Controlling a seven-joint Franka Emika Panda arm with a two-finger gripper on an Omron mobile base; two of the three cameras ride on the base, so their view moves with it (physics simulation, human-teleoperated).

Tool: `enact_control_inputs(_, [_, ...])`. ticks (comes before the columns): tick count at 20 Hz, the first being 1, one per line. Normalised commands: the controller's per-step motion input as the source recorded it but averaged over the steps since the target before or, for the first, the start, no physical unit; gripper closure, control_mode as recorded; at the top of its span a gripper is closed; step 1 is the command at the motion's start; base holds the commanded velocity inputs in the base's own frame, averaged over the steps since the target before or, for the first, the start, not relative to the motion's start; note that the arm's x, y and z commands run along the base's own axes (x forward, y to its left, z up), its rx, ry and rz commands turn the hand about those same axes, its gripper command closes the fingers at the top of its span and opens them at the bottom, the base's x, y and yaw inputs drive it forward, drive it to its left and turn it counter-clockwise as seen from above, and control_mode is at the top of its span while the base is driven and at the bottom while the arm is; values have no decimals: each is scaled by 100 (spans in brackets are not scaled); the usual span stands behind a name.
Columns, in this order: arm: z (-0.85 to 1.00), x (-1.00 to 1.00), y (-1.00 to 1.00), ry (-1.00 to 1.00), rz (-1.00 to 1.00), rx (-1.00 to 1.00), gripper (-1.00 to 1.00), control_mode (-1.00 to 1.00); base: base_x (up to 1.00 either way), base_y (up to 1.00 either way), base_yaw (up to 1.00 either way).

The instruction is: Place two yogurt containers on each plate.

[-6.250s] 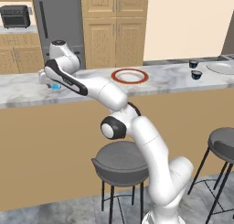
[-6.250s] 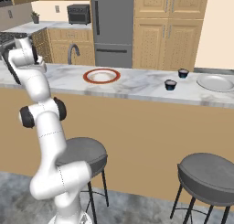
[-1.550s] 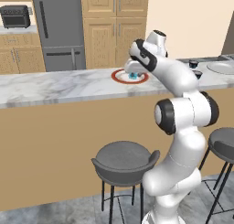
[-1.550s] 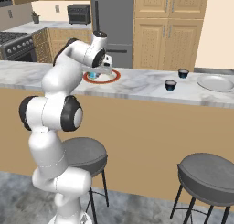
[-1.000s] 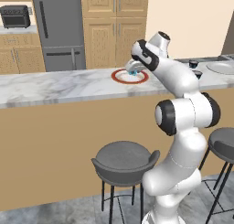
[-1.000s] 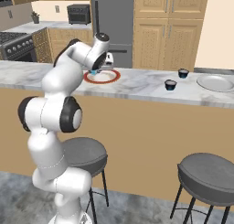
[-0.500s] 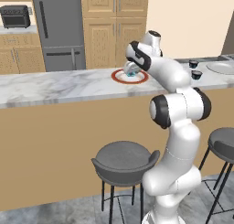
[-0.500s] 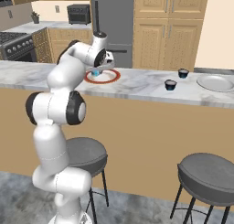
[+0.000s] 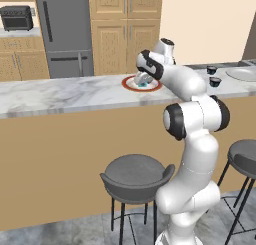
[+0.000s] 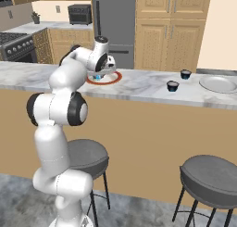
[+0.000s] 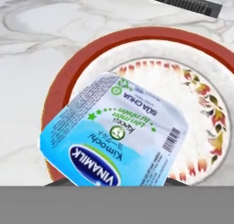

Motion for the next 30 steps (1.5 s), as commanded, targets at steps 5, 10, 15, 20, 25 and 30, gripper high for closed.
enact_control_inputs(5, [-20, 14, 13, -1, 0, 0, 100, -100, 0, 0, 0])
enact_control_inputs(10, [0, 19, 5, 0, 0, 0, 100, -100, 0, 0, 0])
enact_control_inputs(15, [0, 21, 0, 0, 0, 0, 100, -100, 0, 0, 0])
enact_control_inputs(20, [1, 0, 0, 0, 0, 0, -100, -100, 0, 0, 0])
enact_control_inputs(25, [2, 0, 0, 1, 0, 0, -100, -100, 0, 0, 0])
enact_control_inputs(30, [2, -11, 0, 0, 0, 0, -100, -100, 0, 0, 0])
